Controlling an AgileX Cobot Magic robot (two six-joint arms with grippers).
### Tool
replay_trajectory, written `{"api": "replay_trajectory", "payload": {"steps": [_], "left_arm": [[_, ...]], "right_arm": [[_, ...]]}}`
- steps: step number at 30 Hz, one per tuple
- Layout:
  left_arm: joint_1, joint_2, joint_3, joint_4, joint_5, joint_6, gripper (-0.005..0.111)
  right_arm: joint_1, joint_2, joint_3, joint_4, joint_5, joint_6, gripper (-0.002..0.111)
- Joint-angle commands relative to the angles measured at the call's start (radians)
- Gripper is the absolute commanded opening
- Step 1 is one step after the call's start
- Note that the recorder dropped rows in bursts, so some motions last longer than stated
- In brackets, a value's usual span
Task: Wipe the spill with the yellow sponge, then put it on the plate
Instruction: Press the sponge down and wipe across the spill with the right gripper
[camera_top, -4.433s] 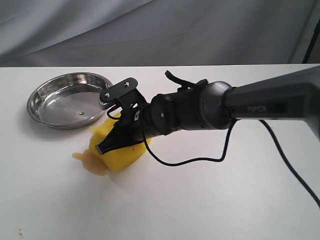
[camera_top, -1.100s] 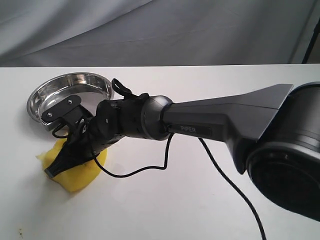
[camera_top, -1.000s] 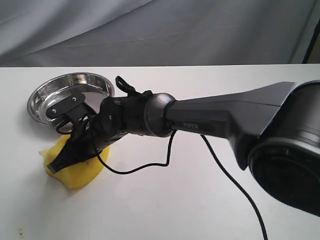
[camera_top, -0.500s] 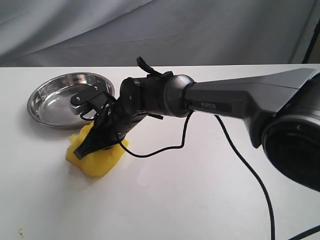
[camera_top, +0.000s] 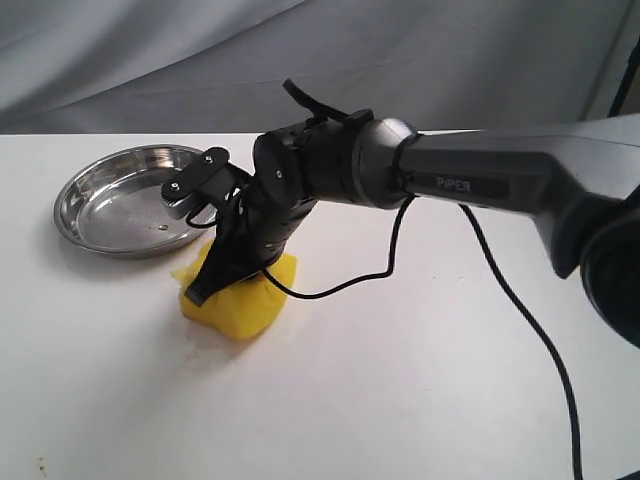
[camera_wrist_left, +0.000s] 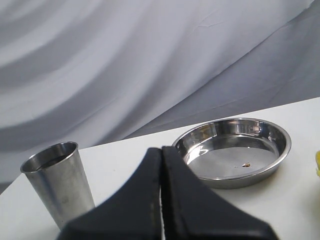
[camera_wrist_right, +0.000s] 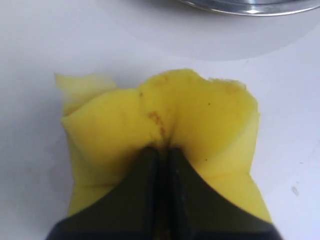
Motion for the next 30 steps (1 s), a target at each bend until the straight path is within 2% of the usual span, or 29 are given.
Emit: {"api": "replay_trajectory", "payload": {"steps": [1, 10, 19, 24, 30], "left_arm": [[-0.004, -0.004, 0.004, -0.002, -0.011, -0.003, 0.0], [-0.004, -0.004, 0.004, -0.002, -0.011, -0.003, 0.0], [-0.004, -0.004, 0.004, -0.002, -0.011, -0.003, 0.0], [-0.004, -0.004, 0.004, -0.002, -0.011, -0.003, 0.0], [-0.004, -0.004, 0.004, -0.002, -0.011, -0.003, 0.0]], "right_arm": [[-0.006, -0.05, 0.003, -0.029, 0.009, 0.005, 0.0], [-0.023, -0.068, 0.005, -0.116, 0.019, 0.102, 0.0], [-0.039, -0.007, 0.005, -0.096, 0.026, 0.142, 0.0], [-0.037, 0.078, 0.003, 0.019, -0.044, 0.127, 0.0], [-0.024, 0.092, 0.003, 0.264, 0.004, -0.087, 0.0]]}}
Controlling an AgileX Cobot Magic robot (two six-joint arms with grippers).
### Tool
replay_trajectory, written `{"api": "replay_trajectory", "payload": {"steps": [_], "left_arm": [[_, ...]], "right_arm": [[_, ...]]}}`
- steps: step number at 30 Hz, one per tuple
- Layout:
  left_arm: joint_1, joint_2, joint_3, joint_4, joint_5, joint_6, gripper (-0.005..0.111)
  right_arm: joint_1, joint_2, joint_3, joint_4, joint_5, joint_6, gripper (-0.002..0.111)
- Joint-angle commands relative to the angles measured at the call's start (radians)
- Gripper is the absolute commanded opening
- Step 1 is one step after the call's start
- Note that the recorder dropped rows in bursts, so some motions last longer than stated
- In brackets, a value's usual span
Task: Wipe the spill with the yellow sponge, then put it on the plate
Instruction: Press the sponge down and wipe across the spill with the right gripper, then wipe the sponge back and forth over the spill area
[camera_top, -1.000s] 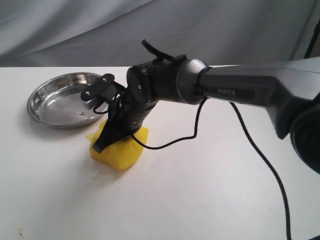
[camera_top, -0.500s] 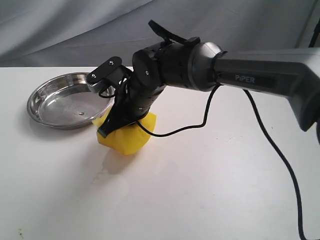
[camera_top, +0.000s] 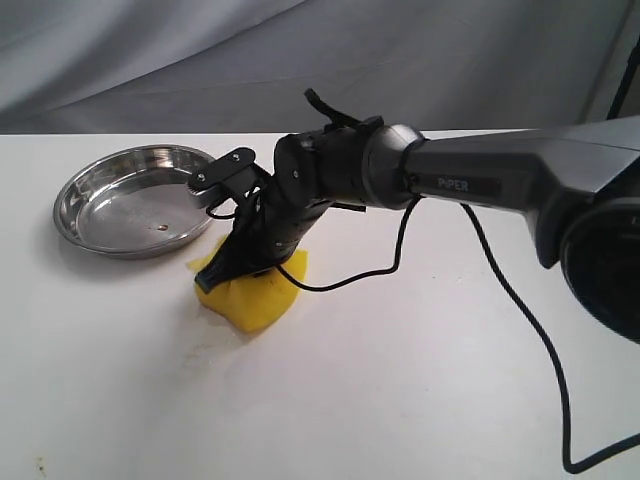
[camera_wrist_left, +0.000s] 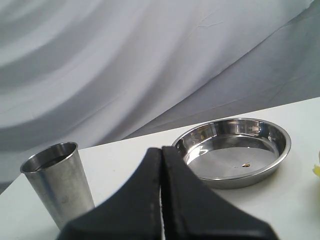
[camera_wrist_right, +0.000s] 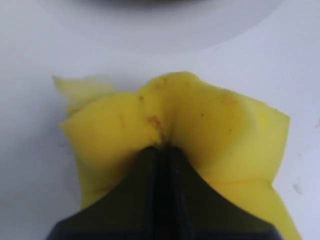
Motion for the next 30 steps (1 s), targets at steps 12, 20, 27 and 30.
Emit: {"api": "replay_trajectory", "payload": {"steps": [12, 20, 27, 30], "left_arm": [[-0.004, -0.004, 0.004, -0.002, -0.011, -0.003, 0.0], [-0.004, -0.004, 0.004, -0.002, -0.011, -0.003, 0.0], [-0.004, -0.004, 0.004, -0.002, -0.011, -0.003, 0.0], [-0.004, -0.004, 0.004, -0.002, -0.011, -0.003, 0.0]], "right_arm": [[0.105, 0.033, 0.005, 0.219, 0.17, -0.175, 0.0], [0.154, 0.033, 0.005, 0.233, 0.163, -0.186, 0.0], [0.143, -0.003, 0.005, 0.233, 0.034, -0.186, 0.0], [0.136, -0.047, 0.005, 0.222, -0.006, -0.186, 0.0]]}}
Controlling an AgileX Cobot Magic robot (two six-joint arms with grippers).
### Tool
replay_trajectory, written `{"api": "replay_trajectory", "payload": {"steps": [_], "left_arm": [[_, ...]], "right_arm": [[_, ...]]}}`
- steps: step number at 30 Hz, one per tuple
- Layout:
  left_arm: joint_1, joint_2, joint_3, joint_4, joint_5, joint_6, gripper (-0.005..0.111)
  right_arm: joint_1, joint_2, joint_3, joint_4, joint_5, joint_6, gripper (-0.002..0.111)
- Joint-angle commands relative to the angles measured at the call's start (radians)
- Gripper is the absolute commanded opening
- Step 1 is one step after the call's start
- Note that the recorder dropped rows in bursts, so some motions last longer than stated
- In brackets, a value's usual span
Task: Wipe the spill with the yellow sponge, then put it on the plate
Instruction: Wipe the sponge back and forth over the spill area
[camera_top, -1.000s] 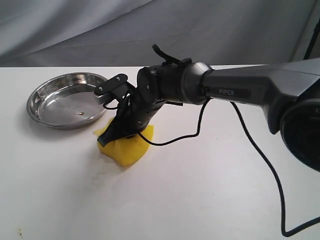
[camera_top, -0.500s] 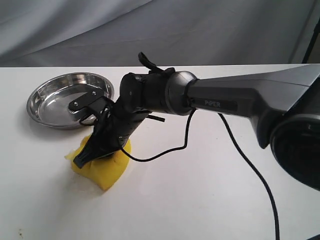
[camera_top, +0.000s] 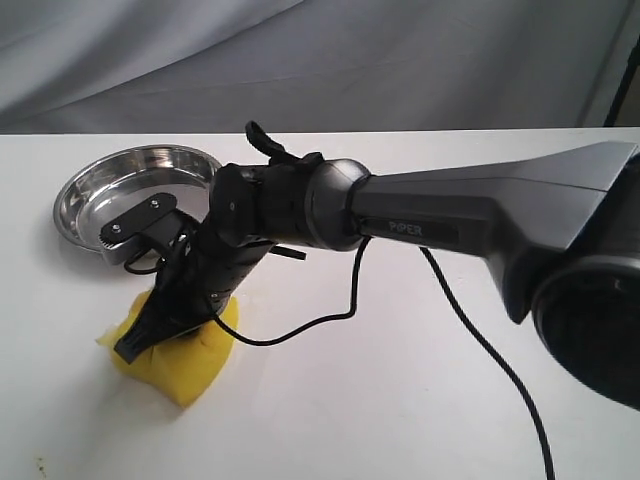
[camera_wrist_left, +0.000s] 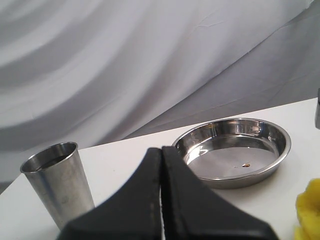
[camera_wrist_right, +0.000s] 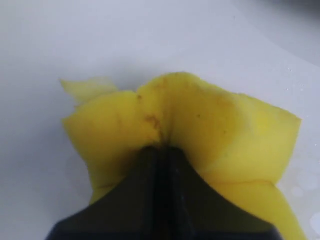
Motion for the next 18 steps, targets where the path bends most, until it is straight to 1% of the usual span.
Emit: {"api": "replay_trajectory", "payload": {"steps": [1, 9, 15, 18], "left_arm": [[-0.004, -0.004, 0.004, -0.002, -0.011, -0.003, 0.0], [-0.004, -0.004, 0.004, -0.002, -0.011, -0.003, 0.0], [-0.004, -0.004, 0.004, -0.002, -0.011, -0.003, 0.0], [-0.004, -0.004, 0.004, -0.002, -0.011, -0.003, 0.0]], "right_arm": [[-0.005, -0.057, 0.012, -0.013, -0.055, -0.011, 0.0], [-0.064, -0.152, 0.012, -0.057, -0.041, -0.011, 0.0], [-0.12, -0.145, 0.024, -0.07, -0.011, -0.002, 0.0], [-0.127, -0.121, 0.039, -0.071, 0.01, 0.003, 0.0]]}}
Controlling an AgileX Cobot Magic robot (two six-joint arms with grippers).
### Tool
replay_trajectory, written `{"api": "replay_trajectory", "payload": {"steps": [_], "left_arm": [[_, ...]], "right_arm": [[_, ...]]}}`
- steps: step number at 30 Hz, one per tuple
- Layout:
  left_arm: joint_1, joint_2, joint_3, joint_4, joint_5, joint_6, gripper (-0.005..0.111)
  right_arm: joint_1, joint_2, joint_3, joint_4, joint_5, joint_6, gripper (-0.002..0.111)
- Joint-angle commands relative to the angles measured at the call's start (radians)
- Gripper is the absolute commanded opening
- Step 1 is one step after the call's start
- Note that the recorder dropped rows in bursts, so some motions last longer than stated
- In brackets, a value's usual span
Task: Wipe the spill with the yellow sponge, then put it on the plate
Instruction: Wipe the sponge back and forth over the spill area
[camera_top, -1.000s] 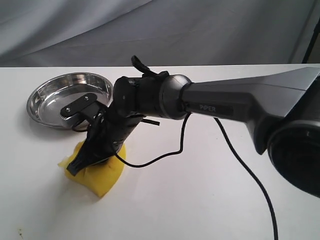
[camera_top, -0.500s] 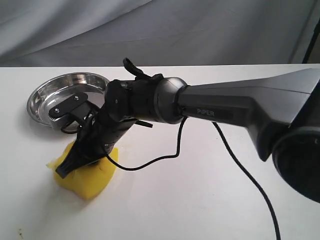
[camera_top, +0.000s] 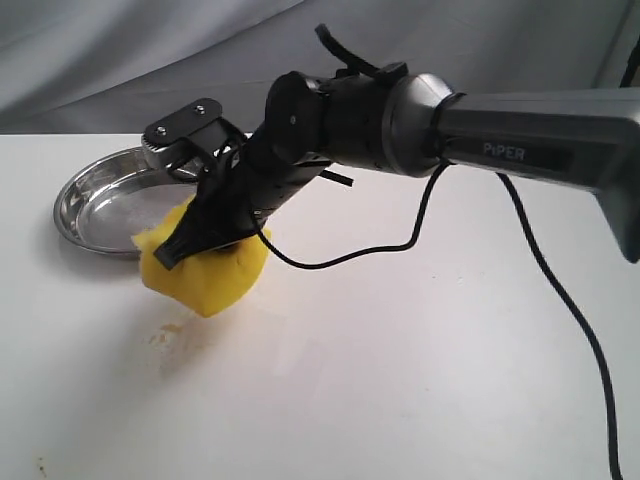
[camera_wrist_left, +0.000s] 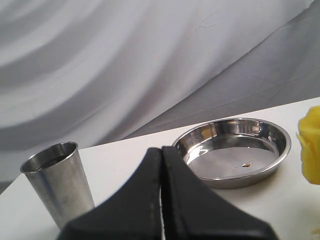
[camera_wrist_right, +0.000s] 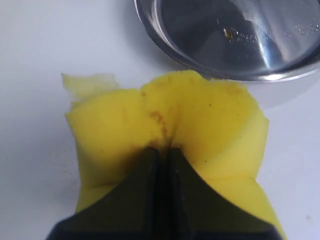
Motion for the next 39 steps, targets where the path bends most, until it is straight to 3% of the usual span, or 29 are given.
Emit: {"api": "replay_trajectory", "payload": {"steps": [1, 15, 23, 35, 39], "left_arm": [[-0.004, -0.004, 0.004, -0.002, -0.011, -0.003, 0.0], [-0.004, -0.004, 0.004, -0.002, -0.011, -0.003, 0.0], [-0.004, -0.004, 0.004, -0.002, -0.011, -0.003, 0.0], [-0.004, -0.004, 0.004, -0.002, -0.011, -0.003, 0.0], [-0.004, -0.004, 0.004, -0.002, -0.011, -0.003, 0.0]], "right_arm": [[-0.014, 0.034, 0.021, -0.009, 0.031, 0.004, 0.0], [0.043, 0.174, 0.021, 0.125, 0.051, -0.031, 0.0], [0.105, 0.174, 0.016, 0.248, -0.088, -0.141, 0.0], [0.112, 0.174, 0.015, 0.261, 0.229, -0.141, 0.0], [0.112, 0.165, 0.015, 0.269, 0.226, -0.146, 0.0]]}}
